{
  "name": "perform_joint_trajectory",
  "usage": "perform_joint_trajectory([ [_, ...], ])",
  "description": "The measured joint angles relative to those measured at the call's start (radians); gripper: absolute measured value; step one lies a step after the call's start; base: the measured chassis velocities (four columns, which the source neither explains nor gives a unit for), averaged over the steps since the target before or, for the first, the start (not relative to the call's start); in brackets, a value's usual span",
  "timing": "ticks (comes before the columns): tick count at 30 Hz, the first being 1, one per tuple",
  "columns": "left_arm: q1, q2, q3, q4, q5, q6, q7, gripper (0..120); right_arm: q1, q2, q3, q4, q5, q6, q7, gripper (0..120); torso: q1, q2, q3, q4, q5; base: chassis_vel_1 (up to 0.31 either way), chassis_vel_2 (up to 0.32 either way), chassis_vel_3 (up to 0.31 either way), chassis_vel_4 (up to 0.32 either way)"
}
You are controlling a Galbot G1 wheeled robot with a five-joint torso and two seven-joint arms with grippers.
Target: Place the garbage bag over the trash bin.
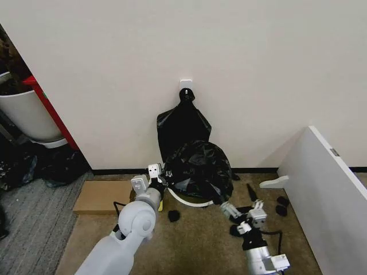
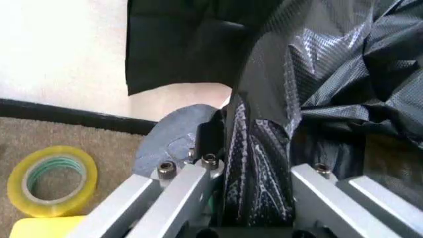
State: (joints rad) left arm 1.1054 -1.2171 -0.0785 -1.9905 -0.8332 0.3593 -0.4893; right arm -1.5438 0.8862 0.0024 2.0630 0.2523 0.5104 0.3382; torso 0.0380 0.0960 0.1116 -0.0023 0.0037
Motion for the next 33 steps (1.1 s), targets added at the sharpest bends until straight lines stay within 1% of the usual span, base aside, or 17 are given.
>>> perform_joint_trajectory([
  [2, 0.002, -0.003, 0.003, 0.004, 0.008, -0.004, 0.0, 1, 0.006, -0.03, -0.006, 0.023, 0.001, -0.065, -0.019, 100, 0.0, 0.0, 0.0, 0.0001, 0.0001, 0.0, 0.0, 0.0, 0.0],
  [4, 0.005, -0.006, 0.006, 0.006, 0.016, -0.008, -0.004, 1, 0.014, -0.053, -0.013, 0.045, 0.011, -0.135, 0.002, 99, 0.0, 0.0, 0.0, 0.0, 0.0, 0.0, 0.0, 0.0, 0.0],
  [5, 0.007, -0.008, 0.008, 0.006, 0.02, -0.008, -0.009, 1, 0.019, -0.063, -0.015, 0.056, 0.017, -0.168, 0.022, 96, 0.0, 0.0, 0.0, 0.0, 0.0001, 0.0, 0.0, 0.0, 0.0],
  [6, 0.007, -0.008, 0.008, 0.006, 0.02, -0.008, -0.009, 1, 0.019, -0.063, -0.015, 0.056, 0.017, -0.168, 0.022, 96, 0.0, 0.0, 0.0, 0.0, 0.0001, 0.0, 0.0, 0.0, 0.0],
  [8, 0.013, -0.009, 0.01, 0.007, 0.034, -0.011, -0.016, 1, 0.029, -0.083, -0.016, 0.072, 0.034, -0.222, 0.055, 88, 0.0, 0.0, 0.0, 0.0001, 0.0001, 0.0, 0.0, 0.0, 0.0],
  [9, 0.015, -0.009, 0.01, 0.008, 0.044, -0.015, -0.017, 1, 0.033, -0.095, -0.016, 0.079, 0.041, -0.24, 0.066, 84, 0.0, 0.0, 0.0, 0.0001, 0.0002, 0.0, 0.0, 0.0, 0.0],
  [10, 0.016, -0.009, 0.011, 0.008, 0.048, -0.016, -0.018, 1, 0.034, -0.099, -0.016, 0.081, 0.042, -0.245, 0.069, 81, 0.0, 0.0, 0.0, 0.0, 0.0002, 0.0, 0.0, 0.0, 0.0],
  [12, 0.022, -0.011, 0.011, 0.013, 0.074, -0.028, -0.015, 1, 0.038, -0.124, -0.014, 0.094, 0.051, -0.287, 0.091, 70, 0.0, 0.0, 0.0, 0.0001, 0.0002, 0.0, 0.0, 0.0, 0.0],
  [13, 0.023, -0.011, 0.011, 0.014, 0.079, -0.031, -0.013, 1, 0.039, -0.134, -0.013, 0.102, 0.054, -0.308, 0.1, 67, 0.0, 0.0, 0.0, 0.0001, 0.0002, 0.0, 0.0, 0.0, 0.0],
  [14, 0.023, -0.011, 0.011, 0.014, 0.079, -0.031, -0.013, 1, 0.039, -0.134, -0.013, 0.102, 0.054, -0.308, 0.1, 67, 0.0, 0.0, 0.0, 0.0001, 0.0002, 0.0, 0.0, 0.0, 0.0],
  [15, 0.024, -0.013, 0.011, 0.015, 0.082, -0.033, -0.011, 1, 0.04, -0.143, -0.013, 0.11, 0.058, -0.329, 0.109, 62, 0.0, 0.0, 0.0, 0.0001, 0.0, 0.0, 0.0, 0.0, 0.0],
  [17, 0.024, -0.018, 0.012, 0.015, 0.086, -0.035, -0.008, 1, 0.04, -0.155, -0.016, 0.119, 0.065, -0.357, 0.118, 56, 0.0, 0.0, 0.0, 0.0, -0.0001, 0.0, 0.0, 0.0, 0.0],
  [19, 0.023, -0.022, 0.013, 0.015, 0.088, -0.036, -0.008, 1, 0.041, -0.161, -0.02, 0.122, 0.066, -0.372, 0.119, 54, 0.0, 0.0, 0.0, 0.0, 0.0, 0.0, 0.0, 0.0, 0.0],
  [22, 0.023, -0.024, 0.014, 0.015, 0.091, -0.036, -0.008, 1, 0.042, -0.166, -0.023, 0.122, 0.065, -0.382, 0.117, 55, 0.0, 0.0, 0.0, 0.0, 0.0001, 0.0, 0.0, 0.0, 0.0],
  [29, 0.025, -0.027, 0.015, 0.012, 0.096, -0.034, -0.008, 1, 0.049, -0.173, -0.027, 0.113, 0.051, -0.397, 0.098, 66, 0.0, 0.0, 0.0, 0.0001, 0.0001, 0.0, 0.0, 0.0, 0.0],
  [31, 0.027, -0.027, 0.015, 0.01, 0.097, -0.034, -0.008, 1, 0.049, -0.172, -0.025, 0.108, 0.046, -0.398, 0.095, 65, 0.0, 0.0, 0.0, 0.0, 0.0, 0.0, 0.0, 0.0, 0.0],
  [33, 0.029, -0.027, 0.015, 0.008, 0.098, -0.033, -0.008, 1, 0.049, -0.17, -0.023, 0.105, 0.045, -0.398, 0.094, 57, 0.0, 0.0, 0.0, 0.0, 0.0, 0.0, 0.0, 0.0, 0.0],
])
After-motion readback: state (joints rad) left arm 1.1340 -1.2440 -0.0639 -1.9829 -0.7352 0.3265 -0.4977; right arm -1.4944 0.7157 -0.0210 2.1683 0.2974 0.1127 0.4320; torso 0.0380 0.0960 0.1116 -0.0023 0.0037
